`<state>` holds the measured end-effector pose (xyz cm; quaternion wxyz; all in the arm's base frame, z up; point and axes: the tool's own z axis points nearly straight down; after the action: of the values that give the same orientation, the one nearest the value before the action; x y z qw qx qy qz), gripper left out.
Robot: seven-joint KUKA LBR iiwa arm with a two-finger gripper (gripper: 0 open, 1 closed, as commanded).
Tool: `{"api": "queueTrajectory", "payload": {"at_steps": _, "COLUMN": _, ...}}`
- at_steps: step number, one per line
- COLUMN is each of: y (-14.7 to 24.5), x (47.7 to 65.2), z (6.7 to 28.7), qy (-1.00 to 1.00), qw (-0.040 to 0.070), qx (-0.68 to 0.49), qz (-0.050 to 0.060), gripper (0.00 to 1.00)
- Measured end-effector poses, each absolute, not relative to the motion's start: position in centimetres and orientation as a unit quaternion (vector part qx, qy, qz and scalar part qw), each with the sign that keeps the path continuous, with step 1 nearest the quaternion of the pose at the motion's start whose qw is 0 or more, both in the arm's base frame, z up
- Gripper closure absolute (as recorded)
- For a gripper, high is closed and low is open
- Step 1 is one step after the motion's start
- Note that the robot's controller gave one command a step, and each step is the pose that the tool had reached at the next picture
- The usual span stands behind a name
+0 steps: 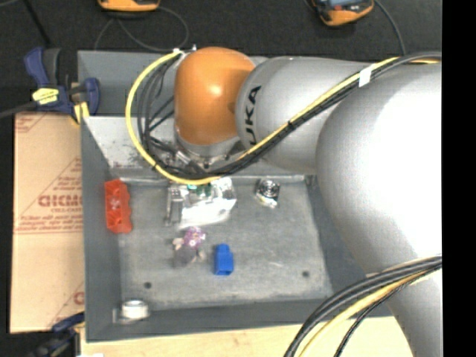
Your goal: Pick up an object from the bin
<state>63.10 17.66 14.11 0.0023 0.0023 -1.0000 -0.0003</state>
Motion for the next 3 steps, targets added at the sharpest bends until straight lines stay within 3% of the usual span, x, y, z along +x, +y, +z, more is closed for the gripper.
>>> {"api": "queueTrajectory", "payload": {"at_steps": 1, "y": 12.0, "x": 58.6, "z": 6.9, "qy": -0.969, "qw": 0.001, "qx": 0.246, "qz": 0.001, "gripper": 0.0}}
{"api": "queueTrajectory", "payload": {"at_steps": 2, "y": 11.2, "x": 56.1, "z": 10.2, "qy": -0.969, "qw": -0.001, "qx": 0.245, "qz": -0.001, "gripper": 0.0}}
{"api": "queueTrajectory", "payload": {"at_steps": 3, "y": 10.3, "x": 55.9, "z": 10.1, "qy": -0.958, "qw": 0.001, "qx": 0.286, "qz": 0.001, "gripper": 0.0}}
